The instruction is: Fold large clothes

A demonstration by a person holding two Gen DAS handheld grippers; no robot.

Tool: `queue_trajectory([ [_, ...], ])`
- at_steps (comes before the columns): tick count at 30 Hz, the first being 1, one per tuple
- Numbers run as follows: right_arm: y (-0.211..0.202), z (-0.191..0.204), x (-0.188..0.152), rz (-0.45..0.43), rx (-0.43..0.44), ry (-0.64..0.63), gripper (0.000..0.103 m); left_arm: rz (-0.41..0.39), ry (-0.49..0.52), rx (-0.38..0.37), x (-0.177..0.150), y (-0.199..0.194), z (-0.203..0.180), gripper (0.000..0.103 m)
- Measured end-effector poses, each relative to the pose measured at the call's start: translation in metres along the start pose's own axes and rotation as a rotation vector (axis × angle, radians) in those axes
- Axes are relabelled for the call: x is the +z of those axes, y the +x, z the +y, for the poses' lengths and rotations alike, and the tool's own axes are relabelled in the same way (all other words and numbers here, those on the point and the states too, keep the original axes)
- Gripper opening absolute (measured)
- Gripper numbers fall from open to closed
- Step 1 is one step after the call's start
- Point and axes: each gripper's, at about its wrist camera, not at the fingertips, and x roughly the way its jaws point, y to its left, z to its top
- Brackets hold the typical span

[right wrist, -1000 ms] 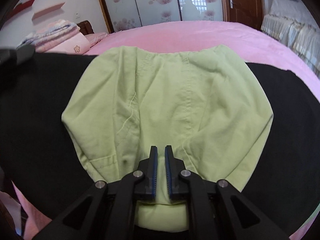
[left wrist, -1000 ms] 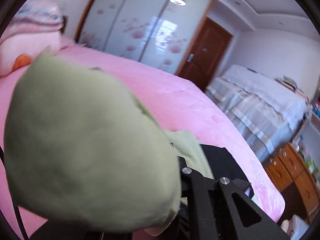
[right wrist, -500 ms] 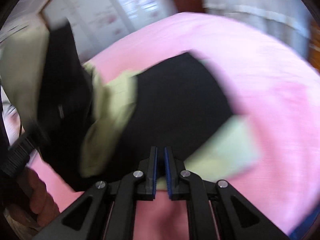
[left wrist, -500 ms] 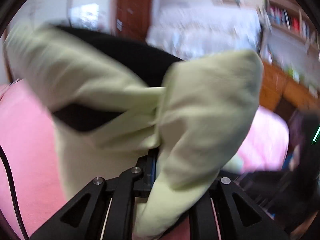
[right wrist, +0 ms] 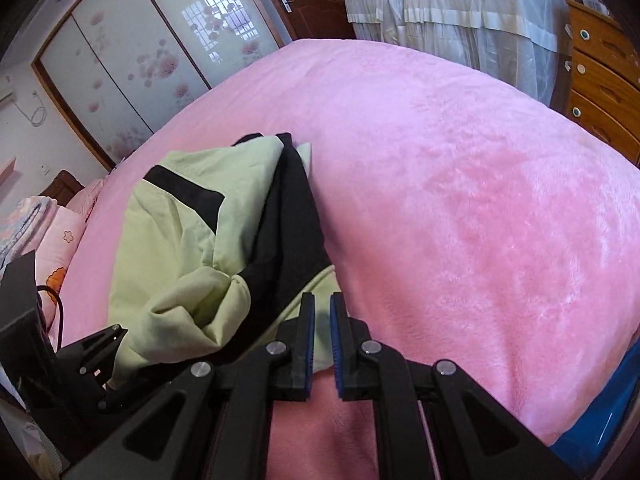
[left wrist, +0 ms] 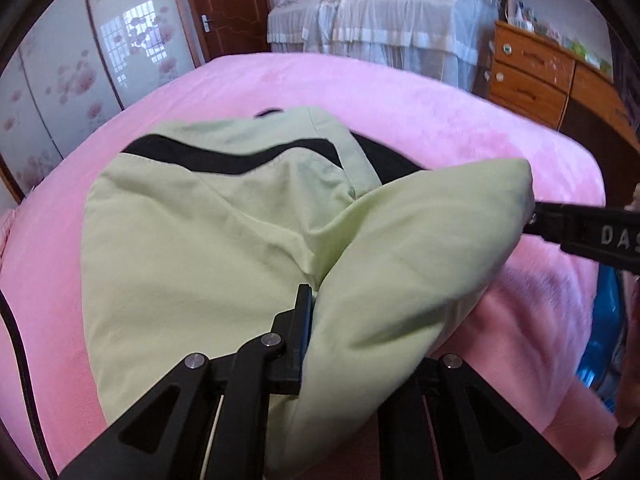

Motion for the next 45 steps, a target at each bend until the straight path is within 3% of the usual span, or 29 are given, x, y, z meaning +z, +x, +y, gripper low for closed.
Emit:
queue_trajectory([
  [4, -0.016, -0.005, 0.009, -0.041, -0.003, 0.007, 0.008, -0.097, -0.03, -0.019, 0.017, -0.021, -0.01, 0.008],
  [7, -0.021, -0.009, 0.013, -0.052, -0.029, 0.015, 0.008, -0.062, 0.008, 0.019, 0.014, -0.013, -0.026, 0.008],
  [10, -0.018, -0.017, 0.013, -0.034, -0.05, 0.04, 0.008, 0.025, 0.036, 0.045, -0.008, 0.021, -0.034, 0.009],
  [14, -0.018, -0.021, 0.01, -0.006, -0.059, 0.05, 0.008, 0.017, 0.05, 0.041, -0.018, 0.023, -0.034, 0.011],
  [16, -0.022, -0.017, 0.012, 0.008, -0.045, 0.042, 0.009, 0.04, 0.023, 0.007, -0.021, 0.012, -0.031, 0.024],
  [17, -0.024, -0.014, 0.012, 0.011, -0.032, 0.036, 0.013, 0.052, 0.002, -0.021, -0.02, 0.006, -0.027, 0.027],
  [19, -0.032, -0.008, 0.017, 0.005, -0.003, 0.027, 0.024, 0.062, -0.057, -0.084, -0.018, -0.01, -0.016, 0.048],
  [21, -0.04, -0.003, 0.021, -0.012, 0.028, 0.022, 0.038, 0.058, -0.136, -0.126, -0.026, -0.035, 0.002, 0.061],
  [24, -0.046, 0.009, 0.024, -0.01, 0.07, -0.003, 0.04, 0.045, -0.217, -0.158, -0.037, -0.064, 0.027, 0.061],
  [27, -0.034, 0.022, 0.024, 0.051, 0.101, -0.033, 0.04, 0.046, -0.313, -0.08, -0.053, -0.078, 0.064, 0.062],
  [30, -0.01, 0.032, 0.021, 0.142, 0.127, -0.049, 0.04, 0.071, -0.432, -0.026, -0.066, -0.069, 0.107, 0.062],
  [33, 0.012, 0.034, 0.021, 0.189, 0.072, -0.054, 0.04, 0.097, -0.535, -0.01, -0.078, -0.055, 0.141, 0.062],
  [35, 0.024, 0.033, 0.021, 0.219, 0.087, -0.041, 0.041, 0.104, -0.558, -0.025, -0.084, -0.048, 0.15, 0.062],
  [38, 0.04, 0.031, 0.02, 0.266, 0.088, -0.044, 0.052, 0.113, -0.562, -0.043, -0.086, -0.039, 0.154, 0.061],
  [41, 0.051, 0.029, 0.018, 0.286, 0.082, -0.038, 0.05, 0.106, -0.557, -0.067, -0.082, -0.031, 0.149, 0.062],
  [42, 0.05, 0.03, 0.018, 0.281, 0.094, -0.051, 0.023, 0.109, -0.551, -0.066, -0.08, -0.028, 0.146, 0.061],
  [43, 0.046, 0.035, 0.019, 0.264, 0.11, -0.085, 0.012, 0.109, -0.544, -0.065, -0.078, -0.027, 0.144, 0.061],
  [45, 0.03, 0.042, 0.022, 0.21, 0.114, -0.129, 0.009, 0.107, -0.526, -0.061, -0.071, -0.024, 0.136, 0.061],
])
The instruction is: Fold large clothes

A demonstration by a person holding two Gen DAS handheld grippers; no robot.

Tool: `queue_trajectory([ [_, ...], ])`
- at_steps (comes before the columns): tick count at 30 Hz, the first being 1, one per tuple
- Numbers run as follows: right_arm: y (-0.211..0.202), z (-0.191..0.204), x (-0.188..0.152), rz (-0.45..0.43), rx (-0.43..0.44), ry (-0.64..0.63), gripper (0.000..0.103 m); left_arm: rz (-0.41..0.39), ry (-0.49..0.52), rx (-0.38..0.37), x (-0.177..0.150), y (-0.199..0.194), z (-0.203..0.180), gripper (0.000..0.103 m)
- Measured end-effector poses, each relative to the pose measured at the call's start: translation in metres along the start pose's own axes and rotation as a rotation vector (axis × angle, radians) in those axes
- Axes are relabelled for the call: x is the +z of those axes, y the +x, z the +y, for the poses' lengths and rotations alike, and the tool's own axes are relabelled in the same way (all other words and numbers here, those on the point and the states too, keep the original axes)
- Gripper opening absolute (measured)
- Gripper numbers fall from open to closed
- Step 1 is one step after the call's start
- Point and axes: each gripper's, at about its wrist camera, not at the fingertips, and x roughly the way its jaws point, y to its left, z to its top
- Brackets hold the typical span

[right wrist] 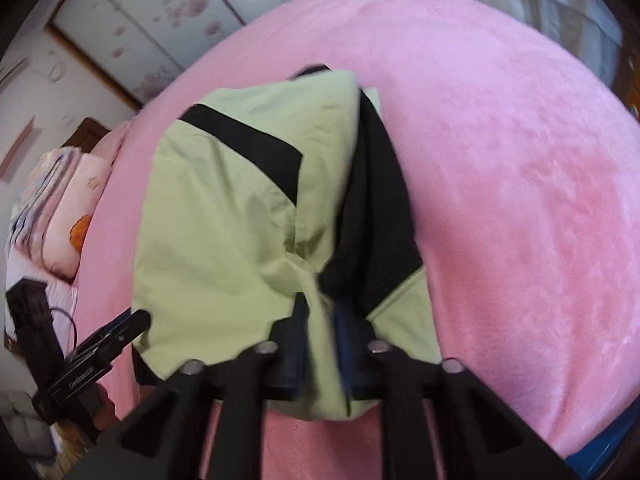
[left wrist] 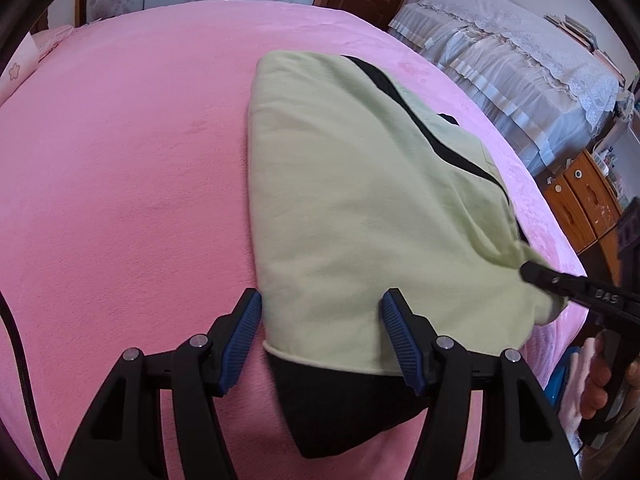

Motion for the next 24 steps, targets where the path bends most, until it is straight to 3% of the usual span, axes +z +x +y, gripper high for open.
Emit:
queue_trajectory([
  [3, -0.029, 0.003, -0.002, -0.115, -0.041, -0.057, 0.009, -0.026, 0.04, -0.001, 0.001, -0.001, -0.016, 0.062],
  [7, 0.007, -0.025, -0.016, -0.038, -0.126, -0.021, 0.009, -0.017, 0.081, 0.028, -0.003, 0.011, -0.03, 0.064],
  [9, 0.018, -0.025, -0.021, -0.052, -0.154, -0.032, 0.011, -0.01, 0.098, 0.044, -0.006, 0.018, -0.033, 0.064],
  [11, 0.015, -0.021, -0.021, -0.067, -0.175, -0.029, 0.015, -0.006, 0.097, 0.044, -0.005, 0.018, -0.032, 0.064],
  [14, 0.001, -0.015, -0.016, -0.079, -0.194, -0.016, 0.033, 0.014, 0.094, 0.039, 0.003, 0.01, -0.031, 0.064],
  [16, -0.018, -0.008, -0.007, -0.12, -0.205, -0.033, 0.036, -0.008, 0.12, 0.06, 0.01, -0.004, -0.034, 0.064],
  [20, -0.048, 0.008, 0.018, -0.223, -0.135, -0.068, 0.037, -0.116, 0.149, 0.065, 0.041, -0.032, -0.047, 0.064],
  [24, -0.027, 0.039, 0.06, -0.23, -0.016, -0.105, 0.037, -0.155, 0.127, 0.068, 0.085, -0.022, -0.058, 0.063],
])
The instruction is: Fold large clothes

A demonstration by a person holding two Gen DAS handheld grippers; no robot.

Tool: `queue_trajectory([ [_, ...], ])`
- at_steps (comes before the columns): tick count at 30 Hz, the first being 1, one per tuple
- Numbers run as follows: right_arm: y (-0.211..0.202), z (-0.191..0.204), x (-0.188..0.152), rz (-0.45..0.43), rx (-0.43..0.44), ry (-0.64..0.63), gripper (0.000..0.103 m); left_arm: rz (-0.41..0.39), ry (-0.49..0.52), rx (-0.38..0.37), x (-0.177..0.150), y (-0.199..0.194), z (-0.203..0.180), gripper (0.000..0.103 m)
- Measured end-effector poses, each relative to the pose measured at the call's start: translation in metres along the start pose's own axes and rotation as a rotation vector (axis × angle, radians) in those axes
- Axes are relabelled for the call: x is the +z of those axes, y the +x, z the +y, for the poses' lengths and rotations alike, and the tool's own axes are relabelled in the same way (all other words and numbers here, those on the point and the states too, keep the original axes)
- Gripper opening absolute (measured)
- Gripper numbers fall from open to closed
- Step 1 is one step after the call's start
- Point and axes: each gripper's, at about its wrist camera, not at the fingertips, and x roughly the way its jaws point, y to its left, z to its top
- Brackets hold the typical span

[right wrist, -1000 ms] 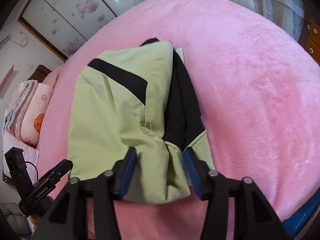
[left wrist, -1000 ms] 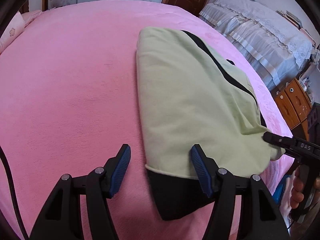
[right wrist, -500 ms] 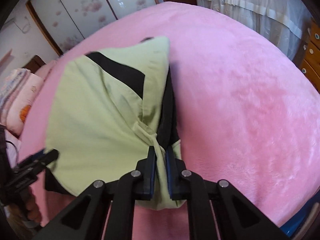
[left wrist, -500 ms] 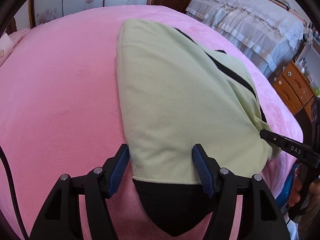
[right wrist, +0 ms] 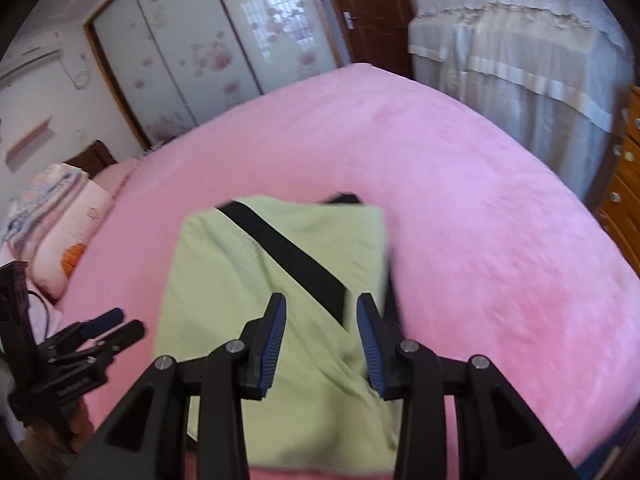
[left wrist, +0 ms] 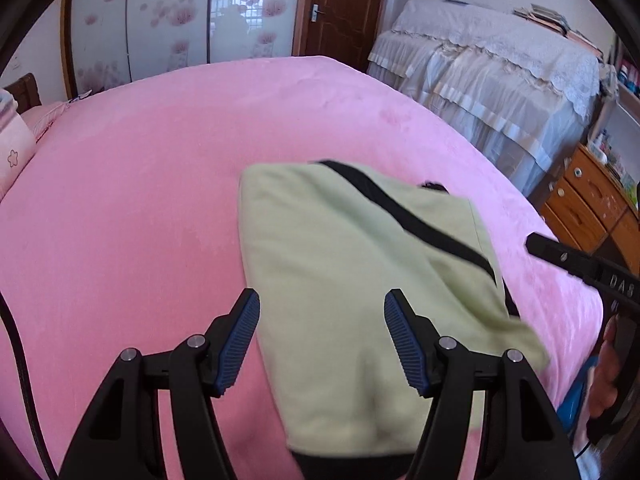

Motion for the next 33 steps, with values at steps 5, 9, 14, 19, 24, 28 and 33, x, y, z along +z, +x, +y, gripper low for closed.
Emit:
queue_trajectory([
  [5, 0.075, 0.03, 0.008, 0.183, 0.177, -0.066, 0.037, 0.065, -0.058, -0.052, 0.019, 0.043, 0.001, 0.053],
  [9, 0.116, 0.005, -0.002, 0.254, -0.003, -0.122, 0.021, 0.117, -0.045, -0.03, 0.004, 0.072, 0.001, 0.052],
  [14, 0.128, -0.043, -0.009, 0.27, -0.01, -0.083, 0.0, 0.093, 0.009, -0.042, -0.005, 0.078, -0.008, 0.05],
  [19, 0.125, -0.04, -0.008, 0.237, -0.046, -0.083, 0.0, 0.091, 0.04, -0.009, -0.006, 0.083, -0.013, 0.05],
  [24, 0.115, -0.051, -0.001, 0.232, -0.067, -0.063, 0.0, 0.088, 0.036, -0.021, -0.008, 0.08, -0.006, 0.05],
  [28, 0.118, -0.047, 0.001, 0.247, -0.085, -0.072, 0.0, 0.096, 0.02, -0.022, -0.008, 0.078, -0.004, 0.052],
  [33, 0.097, -0.042, 0.013, 0.24, -0.079, -0.061, 0.002, 0.129, -0.03, -0.032, 0.0, 0.066, 0.001, 0.053],
])
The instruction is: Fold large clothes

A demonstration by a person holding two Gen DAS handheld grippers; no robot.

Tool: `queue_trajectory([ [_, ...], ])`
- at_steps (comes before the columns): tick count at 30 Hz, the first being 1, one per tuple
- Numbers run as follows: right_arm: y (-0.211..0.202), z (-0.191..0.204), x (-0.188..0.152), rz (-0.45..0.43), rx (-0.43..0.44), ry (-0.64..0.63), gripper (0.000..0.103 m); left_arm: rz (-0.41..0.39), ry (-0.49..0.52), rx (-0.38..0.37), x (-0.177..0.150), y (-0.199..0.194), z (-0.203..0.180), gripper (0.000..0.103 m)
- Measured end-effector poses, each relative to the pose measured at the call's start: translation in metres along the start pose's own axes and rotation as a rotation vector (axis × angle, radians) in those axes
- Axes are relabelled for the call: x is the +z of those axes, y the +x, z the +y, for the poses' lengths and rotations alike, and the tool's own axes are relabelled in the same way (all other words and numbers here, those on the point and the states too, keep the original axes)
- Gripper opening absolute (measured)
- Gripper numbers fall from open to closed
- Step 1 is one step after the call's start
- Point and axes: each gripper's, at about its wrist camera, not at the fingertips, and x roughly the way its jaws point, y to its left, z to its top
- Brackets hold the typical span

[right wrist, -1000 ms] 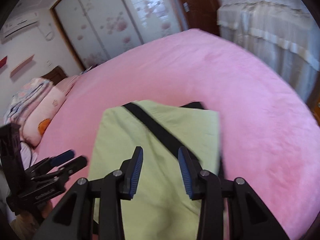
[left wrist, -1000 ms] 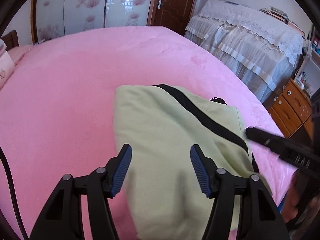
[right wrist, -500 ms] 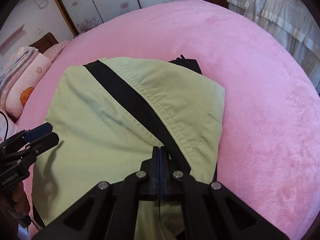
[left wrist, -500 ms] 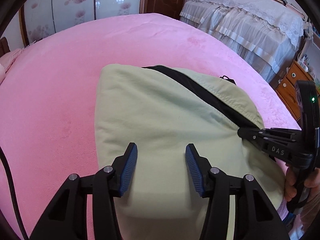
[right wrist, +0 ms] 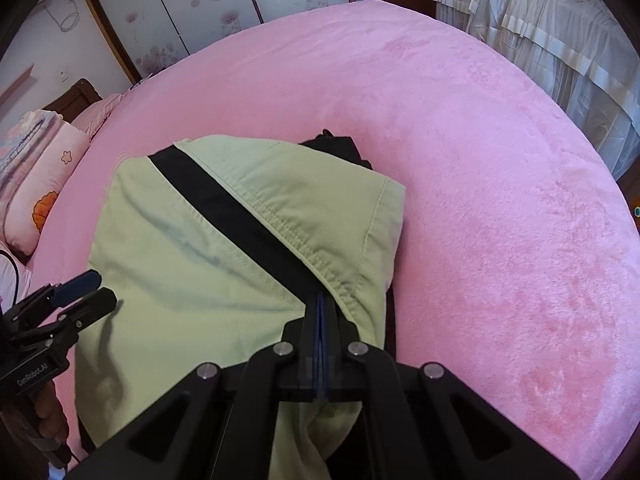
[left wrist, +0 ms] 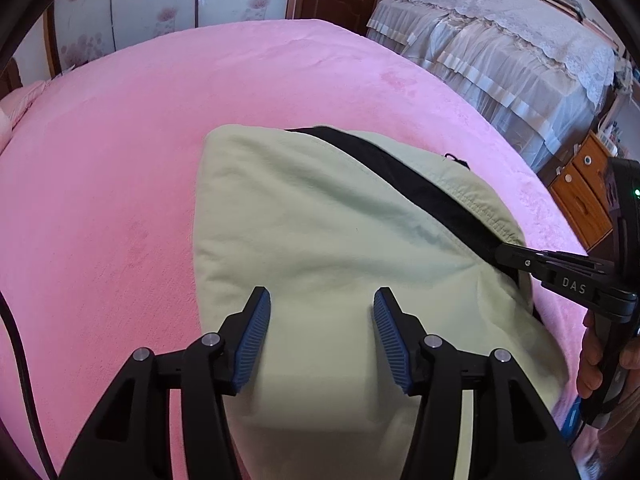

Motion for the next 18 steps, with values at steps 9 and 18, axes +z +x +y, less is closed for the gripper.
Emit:
queue_trajectory([
  [9, -0.111, 0.004, 0.01, -0.156, -0.029, -0.031, 0.028, -0.097, -0.014, 0.024, 0.016, -0.092, -0.001, 0.069],
  [18, -0.184, 0.016, -0.001, -0.251, -0.011, -0.044, 0.046, -0.189, -0.004, 0.026, 0.007, -0.18, -0.015, 0.076],
])
